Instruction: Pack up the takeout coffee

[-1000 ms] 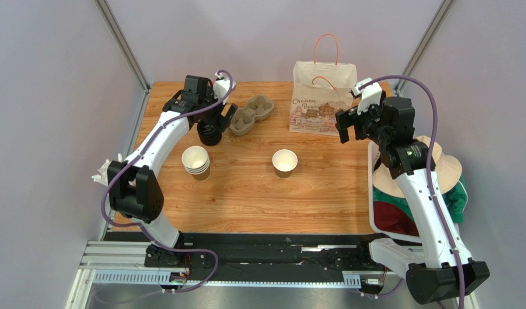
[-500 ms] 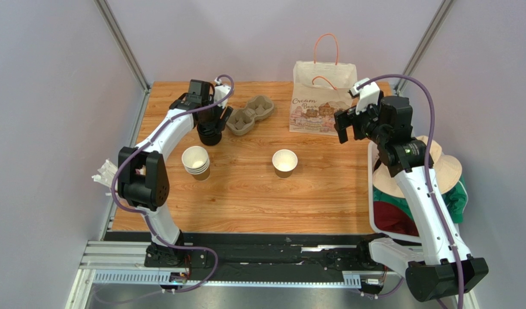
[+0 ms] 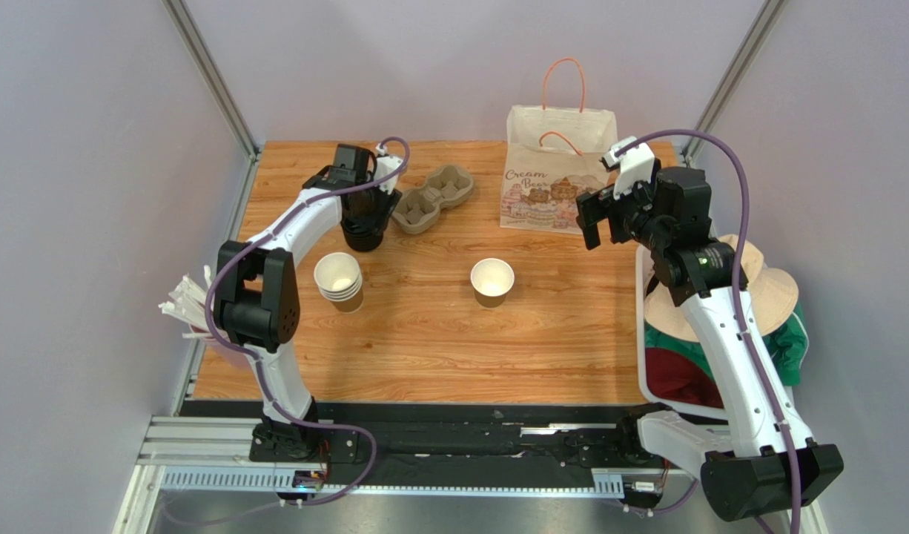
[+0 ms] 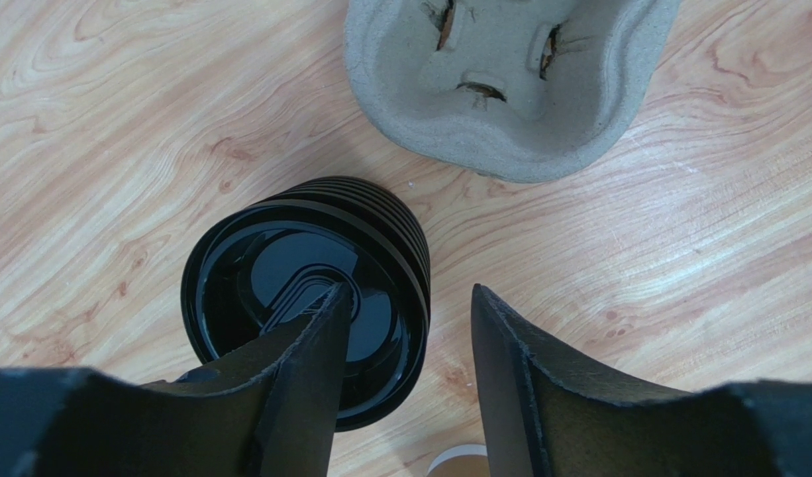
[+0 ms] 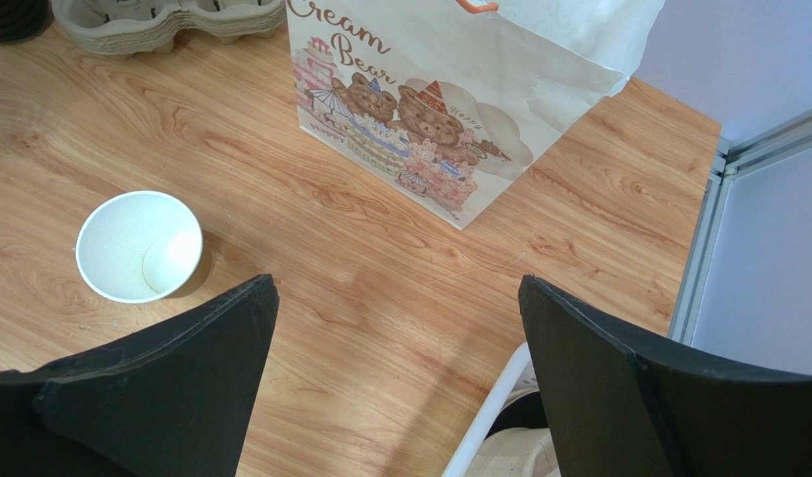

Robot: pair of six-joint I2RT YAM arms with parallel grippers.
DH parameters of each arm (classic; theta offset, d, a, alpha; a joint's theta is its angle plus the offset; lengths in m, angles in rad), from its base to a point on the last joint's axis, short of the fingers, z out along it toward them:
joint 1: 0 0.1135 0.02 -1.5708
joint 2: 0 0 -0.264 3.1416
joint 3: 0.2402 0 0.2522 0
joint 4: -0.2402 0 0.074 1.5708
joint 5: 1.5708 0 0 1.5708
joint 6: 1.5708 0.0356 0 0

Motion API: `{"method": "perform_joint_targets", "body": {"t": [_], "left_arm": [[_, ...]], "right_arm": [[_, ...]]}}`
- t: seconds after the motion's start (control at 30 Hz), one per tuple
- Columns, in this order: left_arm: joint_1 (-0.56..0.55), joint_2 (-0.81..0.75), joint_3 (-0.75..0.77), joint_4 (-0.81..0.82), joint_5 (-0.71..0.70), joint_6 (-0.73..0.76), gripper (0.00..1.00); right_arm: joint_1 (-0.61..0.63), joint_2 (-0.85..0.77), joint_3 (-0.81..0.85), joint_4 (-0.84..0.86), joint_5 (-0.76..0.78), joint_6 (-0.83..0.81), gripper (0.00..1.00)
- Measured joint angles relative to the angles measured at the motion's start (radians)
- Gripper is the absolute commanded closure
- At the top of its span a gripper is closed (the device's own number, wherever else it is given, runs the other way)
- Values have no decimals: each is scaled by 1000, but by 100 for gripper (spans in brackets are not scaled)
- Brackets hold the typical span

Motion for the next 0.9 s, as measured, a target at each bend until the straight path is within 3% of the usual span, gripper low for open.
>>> {"method": "perform_joint_targets", "body": {"t": [0.4, 0.9], "left_arm": [[0, 1, -16, 18, -7, 0, 53], [0, 1, -21, 34, -22, 2, 72]], "right_arm": [[0, 5, 0, 0, -1, 0, 2], [0, 5, 0, 0, -8, 0, 2]]}}
